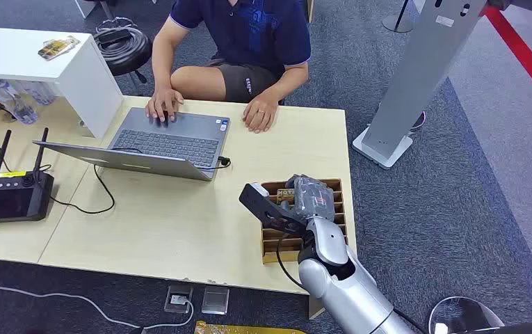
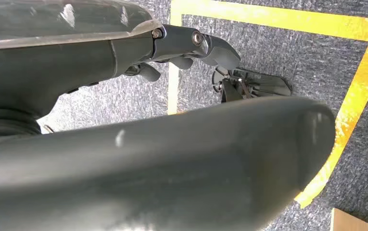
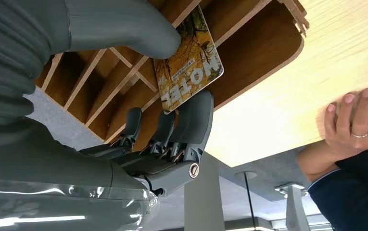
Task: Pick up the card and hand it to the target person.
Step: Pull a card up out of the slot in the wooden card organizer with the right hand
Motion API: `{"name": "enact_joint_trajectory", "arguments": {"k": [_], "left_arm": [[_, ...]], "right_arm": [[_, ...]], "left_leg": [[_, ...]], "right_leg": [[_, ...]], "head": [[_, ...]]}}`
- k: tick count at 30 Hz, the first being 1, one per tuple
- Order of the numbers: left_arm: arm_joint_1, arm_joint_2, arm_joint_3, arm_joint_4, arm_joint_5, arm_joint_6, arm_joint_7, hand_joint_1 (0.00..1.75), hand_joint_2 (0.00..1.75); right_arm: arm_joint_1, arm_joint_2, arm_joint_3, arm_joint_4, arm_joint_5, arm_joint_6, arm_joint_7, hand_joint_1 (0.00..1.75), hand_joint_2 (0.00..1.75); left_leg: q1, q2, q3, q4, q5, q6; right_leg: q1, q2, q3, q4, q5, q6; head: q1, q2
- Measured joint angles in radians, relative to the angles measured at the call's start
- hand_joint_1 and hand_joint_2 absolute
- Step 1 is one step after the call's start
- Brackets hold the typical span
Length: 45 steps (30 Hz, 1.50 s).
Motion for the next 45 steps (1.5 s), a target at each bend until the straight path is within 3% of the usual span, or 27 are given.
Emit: {"name": "enact_joint_trajectory", "arguments": {"k": [17,19,23,30,45], "left_arm": [[-0.001,0.002,-0.005,0.002,-0.005,-0.006,0.0,0.0,0.0],[-0.001,0.003,-0.004,0.002,-0.004,-0.005,0.001,0.0,0.0],[-0.001,0.002,-0.002,0.002,-0.003,-0.001,0.001,0.0,0.0],[-0.001,0.002,-0.003,0.001,-0.005,0.005,0.001,0.0,0.0],[0.002,0.015,0.02,-0.003,0.013,-0.016,-0.009,0.0,0.0]], "right_arm": [[0.013,-0.002,-0.006,-0.006,0.007,0.002,0.003,0.91,1.75],[0.014,-0.002,-0.005,-0.006,0.007,0.003,0.003,1.0,1.75],[0.013,0.0,-0.005,-0.004,0.006,0.002,0.001,1.38,1.75],[0.005,0.002,-0.007,0.003,0.003,-0.001,-0.002,1.54,1.75],[0.004,-0.015,-0.011,-0.036,0.009,-0.021,-0.002,1.52,1.75]], "left_leg": [[0.0,0.0,0.0,0.0,0.0,0.0],[0.0,0.0,0.0,0.0,0.0,0.0],[0.0,0.0,0.0,-0.001,0.0,0.0],[0.0,0.0,0.0,0.0,0.0,0.0],[0.0,0.0,0.0,0.0,0.0,0.0]], "right_leg": [[0.0,0.0,0.0,0.0,0.0,0.0],[0.0,0.0,0.0,0.0,0.0,0.0],[0.0,0.0,0.0,-0.001,0.0,0.0],[0.0,0.0,0.0,0.0,0.0,0.0],[0.0,0.0,0.0,0.0,0.0,0.0]], "head": [[0.0,0.0],[0.0,0.0],[0.0,0.0],[0.0,0.0],[0.0,0.0]]}}
